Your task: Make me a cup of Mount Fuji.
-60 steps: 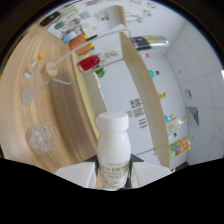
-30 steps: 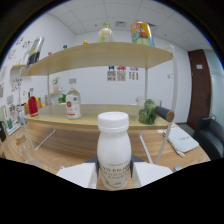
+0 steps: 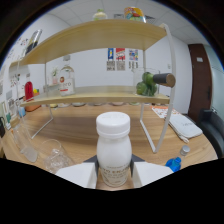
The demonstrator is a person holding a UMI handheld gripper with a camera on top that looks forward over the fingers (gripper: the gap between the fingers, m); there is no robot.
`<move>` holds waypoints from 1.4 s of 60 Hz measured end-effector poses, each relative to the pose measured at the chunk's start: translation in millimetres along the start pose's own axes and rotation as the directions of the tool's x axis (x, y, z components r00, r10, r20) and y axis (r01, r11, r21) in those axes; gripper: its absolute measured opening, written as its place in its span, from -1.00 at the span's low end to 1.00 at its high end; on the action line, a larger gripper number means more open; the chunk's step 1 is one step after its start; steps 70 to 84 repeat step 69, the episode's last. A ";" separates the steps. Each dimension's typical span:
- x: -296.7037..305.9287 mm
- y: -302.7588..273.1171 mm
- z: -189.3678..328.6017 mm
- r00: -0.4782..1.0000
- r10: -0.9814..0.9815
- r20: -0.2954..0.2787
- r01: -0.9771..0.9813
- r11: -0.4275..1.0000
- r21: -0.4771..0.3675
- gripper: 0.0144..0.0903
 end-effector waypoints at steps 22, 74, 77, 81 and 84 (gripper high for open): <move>5.5 -30.2 -58.5 0.994 -0.002 -0.107 -0.004 0.999 -0.054 0.86; -125.4 -67.4 -169.0 0.994 -0.019 -0.106 0.003 0.989 -0.148 0.88; -125.4 -67.4 -169.0 0.994 -0.019 -0.106 0.003 0.989 -0.148 0.88; -125.4 -67.4 -169.0 0.994 -0.019 -0.106 0.003 0.989 -0.148 0.88; -125.4 -67.4 -169.0 0.994 -0.019 -0.106 0.003 0.989 -0.148 0.88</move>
